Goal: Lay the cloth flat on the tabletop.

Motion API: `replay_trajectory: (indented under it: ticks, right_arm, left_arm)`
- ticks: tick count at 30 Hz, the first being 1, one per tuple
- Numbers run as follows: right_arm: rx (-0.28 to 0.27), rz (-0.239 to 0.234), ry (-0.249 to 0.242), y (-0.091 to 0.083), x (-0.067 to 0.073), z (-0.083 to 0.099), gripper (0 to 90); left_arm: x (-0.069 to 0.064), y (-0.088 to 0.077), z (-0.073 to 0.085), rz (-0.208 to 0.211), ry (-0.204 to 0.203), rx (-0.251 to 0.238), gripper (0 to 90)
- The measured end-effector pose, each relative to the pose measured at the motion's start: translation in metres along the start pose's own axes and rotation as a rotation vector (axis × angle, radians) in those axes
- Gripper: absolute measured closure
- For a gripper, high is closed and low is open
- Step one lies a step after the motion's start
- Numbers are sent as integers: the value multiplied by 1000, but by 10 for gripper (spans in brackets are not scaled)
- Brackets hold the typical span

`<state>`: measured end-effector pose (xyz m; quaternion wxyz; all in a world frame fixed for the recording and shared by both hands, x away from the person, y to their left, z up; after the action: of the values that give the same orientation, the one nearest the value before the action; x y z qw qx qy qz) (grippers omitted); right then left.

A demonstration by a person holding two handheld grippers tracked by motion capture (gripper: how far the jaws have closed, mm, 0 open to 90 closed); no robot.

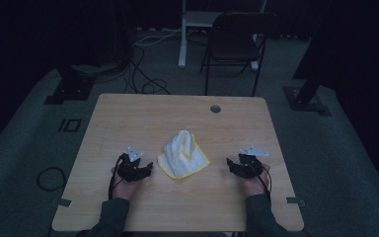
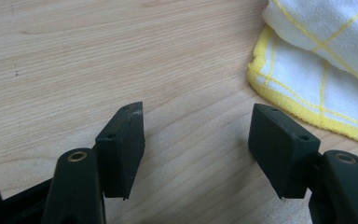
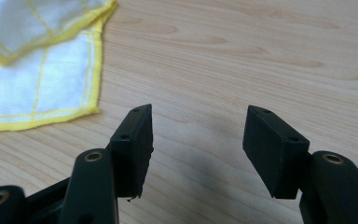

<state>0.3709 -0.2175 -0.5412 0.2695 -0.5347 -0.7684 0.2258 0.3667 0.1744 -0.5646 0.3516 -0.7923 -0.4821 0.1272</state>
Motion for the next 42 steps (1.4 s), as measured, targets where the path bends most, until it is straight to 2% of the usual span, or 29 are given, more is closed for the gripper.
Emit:
replay_trajectory:
  ticks: [13, 22, 28, 35, 42]
  right_arm:
    - [-3, -40, -42, 2, 21, -6, 445]
    - [8, -75, -52, 7, 33, -7, 471]
    - [8, -96, -62, 8, 39, -9, 496]
    - [1, -117, -72, 10, 46, -12, 495]
    - [5, -128, -95, 15, 57, -15, 501]
  left_arm:
    - [0, 0, 0, 0, 0, 0, 369]
    - [-1, 0, 0, -5, -4, -1, 371]
    - [0, 0, 0, -18, -15, -5, 417]
    - [-4, -2, -2, -39, 11, 2, 447]
    - [-8, -6, -4, -29, 14, -8, 450]
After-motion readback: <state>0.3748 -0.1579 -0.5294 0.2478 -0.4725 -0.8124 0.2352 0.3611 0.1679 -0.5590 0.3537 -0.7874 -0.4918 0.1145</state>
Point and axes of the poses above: each handheld gripper's, and its own axes: y roughly forward along the jaws, z roughly out of its underside, x roughly to its left, the point moved 3 cm from there along y, roughly forward along the jaws, and after that the axes turned 10 degrees about y, right-handed, at the moved point
